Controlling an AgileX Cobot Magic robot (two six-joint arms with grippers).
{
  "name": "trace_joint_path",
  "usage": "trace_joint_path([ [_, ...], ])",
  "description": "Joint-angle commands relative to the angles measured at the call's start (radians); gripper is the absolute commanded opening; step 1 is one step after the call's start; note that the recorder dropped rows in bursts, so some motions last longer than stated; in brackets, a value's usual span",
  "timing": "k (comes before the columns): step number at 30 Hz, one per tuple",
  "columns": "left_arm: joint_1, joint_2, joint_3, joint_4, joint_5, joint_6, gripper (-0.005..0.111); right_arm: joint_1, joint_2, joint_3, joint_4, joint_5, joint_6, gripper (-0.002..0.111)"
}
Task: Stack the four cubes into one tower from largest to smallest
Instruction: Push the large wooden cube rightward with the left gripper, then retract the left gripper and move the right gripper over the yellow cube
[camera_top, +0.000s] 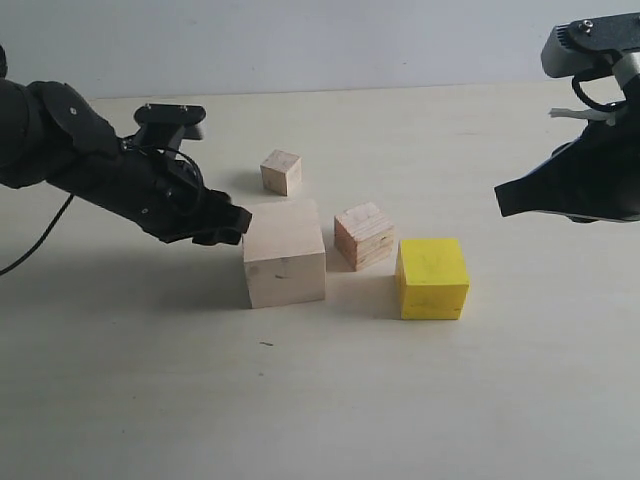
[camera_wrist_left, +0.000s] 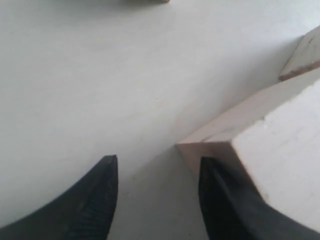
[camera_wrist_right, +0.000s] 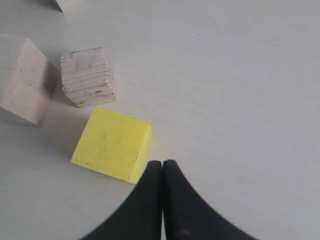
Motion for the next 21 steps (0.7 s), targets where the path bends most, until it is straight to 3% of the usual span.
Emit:
trace_joint_path([
  [1,-0.008,-0.001,-0.021,-0.009,-0.005,-0.002,0.050,0.003,0.002,-0.008,0.001,-0.006,-0.007,0.000],
  [21,-0.008,-0.001,-0.021,-0.009,-0.022,-0.002,0.050,0.003,0.002,-0.008,0.045,-0.008,-0.007,0.000],
])
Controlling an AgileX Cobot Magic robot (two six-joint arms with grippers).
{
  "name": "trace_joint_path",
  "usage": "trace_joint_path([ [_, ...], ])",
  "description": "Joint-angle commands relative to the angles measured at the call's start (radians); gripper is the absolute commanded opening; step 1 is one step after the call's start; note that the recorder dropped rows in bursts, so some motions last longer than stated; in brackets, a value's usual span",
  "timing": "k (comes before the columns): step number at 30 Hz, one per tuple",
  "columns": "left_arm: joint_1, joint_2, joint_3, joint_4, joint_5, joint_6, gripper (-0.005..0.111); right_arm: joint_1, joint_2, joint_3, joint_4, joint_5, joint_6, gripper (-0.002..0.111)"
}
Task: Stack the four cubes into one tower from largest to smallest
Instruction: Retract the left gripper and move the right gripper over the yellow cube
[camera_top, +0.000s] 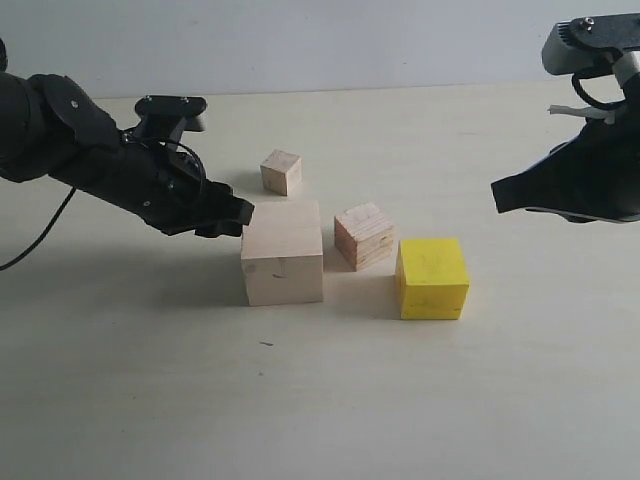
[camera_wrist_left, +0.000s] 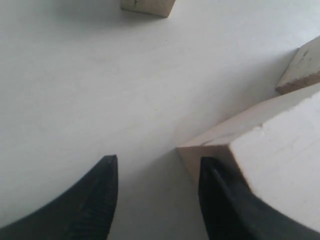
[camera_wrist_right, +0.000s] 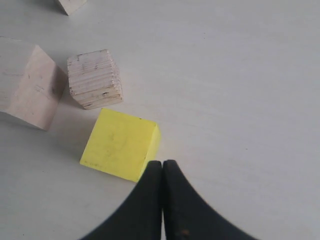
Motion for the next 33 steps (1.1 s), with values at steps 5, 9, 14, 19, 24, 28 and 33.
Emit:
trace_joint_path([
  [5,-0.008,-0.001,-0.005,-0.006,-0.021,-0.002,0.050,0.003,0.002,-0.008,0.006,-0.008,-0.007,0.000],
  [9,-0.008,-0.001,-0.005,-0.006,-0.025,-0.002,0.050,0.003,0.002,-0.008,0.006,-0.008,-0.007,0.000],
  [14,-0.008,-0.001,-0.005,-0.006,-0.034,-0.002,0.050,0.003,0.002,-0.008,0.006,-0.010,-0.007,0.000],
  [19,0.041,-0.054,-0.005,0.003,0.024,-0.002,0.050,0.003,0.002,-0.008,0.006,-0.012,-0.007,0.000],
  [24,0.154,-0.244,-0.005,0.007,0.168,-0.018,0.050,0.003,0.002,-0.008,0.006,-0.014,-0.007,0.000],
  [28,0.190,-0.466,-0.002,0.005,0.362,-0.088,0.050,0.003,0.002,-0.017,0.226,0.006,-0.096,0.016],
  [33,0.190,-0.748,0.101,-0.006,0.543,-0.147,0.050,0.003,0.026,-0.064,0.334,0.017,-0.251,0.072],
])
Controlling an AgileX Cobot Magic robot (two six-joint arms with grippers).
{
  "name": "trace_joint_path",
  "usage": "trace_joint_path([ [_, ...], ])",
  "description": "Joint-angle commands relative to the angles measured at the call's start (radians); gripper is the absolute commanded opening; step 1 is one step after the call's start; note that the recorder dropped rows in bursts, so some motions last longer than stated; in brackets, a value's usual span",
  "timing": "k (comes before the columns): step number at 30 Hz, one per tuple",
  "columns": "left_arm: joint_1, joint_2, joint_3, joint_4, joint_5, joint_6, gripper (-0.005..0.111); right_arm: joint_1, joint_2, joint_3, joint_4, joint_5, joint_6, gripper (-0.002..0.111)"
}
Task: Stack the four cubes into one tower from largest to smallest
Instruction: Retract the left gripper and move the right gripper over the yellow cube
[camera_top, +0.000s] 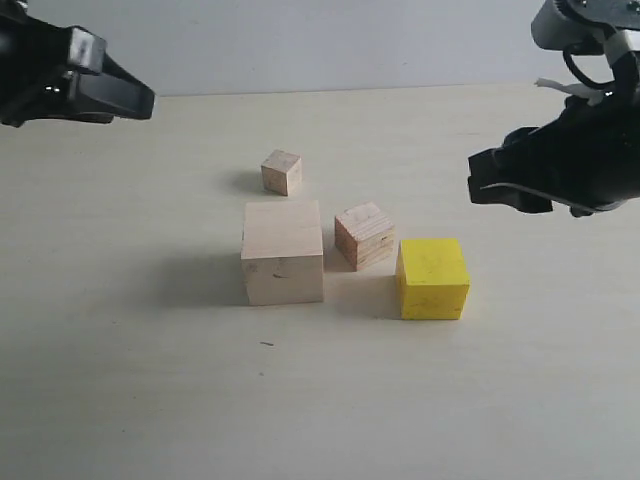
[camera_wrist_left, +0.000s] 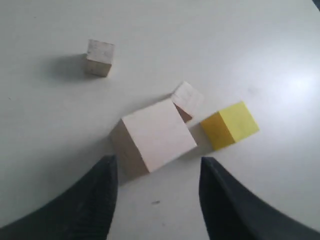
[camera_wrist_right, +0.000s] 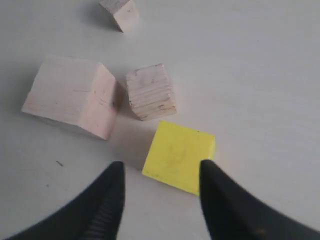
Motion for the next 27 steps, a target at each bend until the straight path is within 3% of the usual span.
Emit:
trace_joint_path([
  [1,0.002,-0.200,0.100,-0.001,0.110,-0.056,0.050,0.003,0.045,-0.035,0.037,-0.001,-0.039,0.077],
  [8,0.002,-0.471,0.256,0.037,0.110,-0.056,0.050,0.003,0.330,-0.211,0.071,0.059,-0.010,0.079],
  [12,0.002,-0.497,0.278,0.079,0.105,-0.067,0.050,0.004,0.429,-0.314,0.023,0.179,0.043,0.079],
  [21,0.002,-0.499,0.323,0.085,0.060,-0.067,0.050,0.133,0.497,-0.492,-0.399,0.373,0.398,0.078],
  [27,0.002,-0.499,0.330,0.094,0.050,-0.063,0.050,0.183,0.543,-0.498,-0.429,0.393,0.652,0.078],
])
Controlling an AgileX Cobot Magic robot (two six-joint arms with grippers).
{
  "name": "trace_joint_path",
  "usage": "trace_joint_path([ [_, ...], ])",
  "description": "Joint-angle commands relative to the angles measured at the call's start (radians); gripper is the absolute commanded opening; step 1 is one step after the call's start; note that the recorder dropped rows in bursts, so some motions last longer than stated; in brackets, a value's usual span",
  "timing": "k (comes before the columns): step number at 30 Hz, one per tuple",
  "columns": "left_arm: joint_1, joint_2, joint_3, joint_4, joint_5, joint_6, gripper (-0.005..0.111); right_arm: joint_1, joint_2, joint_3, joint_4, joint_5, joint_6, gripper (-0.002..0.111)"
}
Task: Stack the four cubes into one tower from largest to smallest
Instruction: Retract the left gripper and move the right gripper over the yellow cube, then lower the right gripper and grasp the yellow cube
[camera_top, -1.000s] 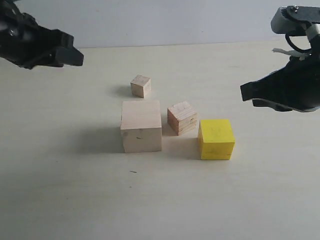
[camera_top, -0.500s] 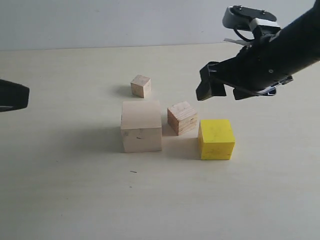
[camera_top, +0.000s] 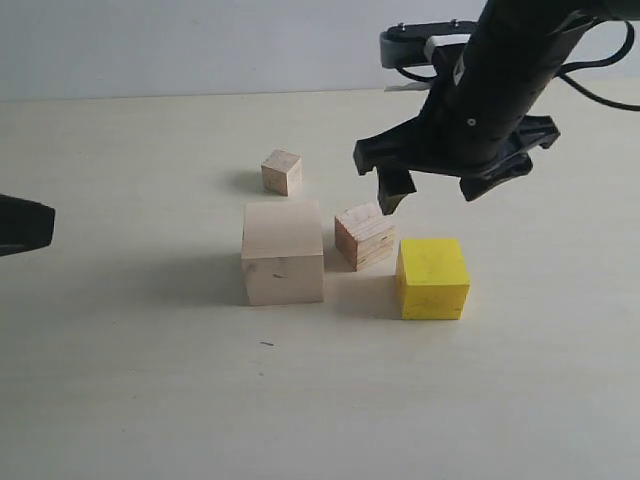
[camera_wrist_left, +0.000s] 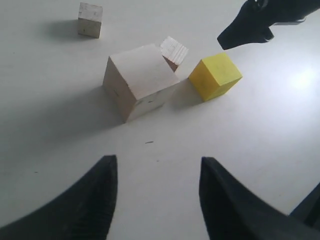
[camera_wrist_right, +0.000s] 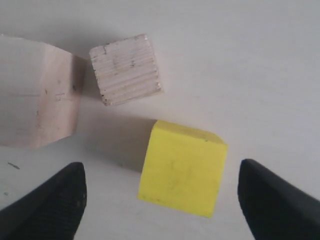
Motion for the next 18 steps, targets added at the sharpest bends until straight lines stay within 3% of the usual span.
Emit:
trace_joint_path([
  [1,0.002,-0.006,0.006,0.009,-0.018,0.000,0.050,0.014,0.049,-0.006,-0.023,0.034,0.178,0.078],
  [18,0.002,-0.006,0.006,0.012,-0.025,0.002,0.050,0.014,0.172,-0.006,-0.058,0.006,0.208,0.078],
])
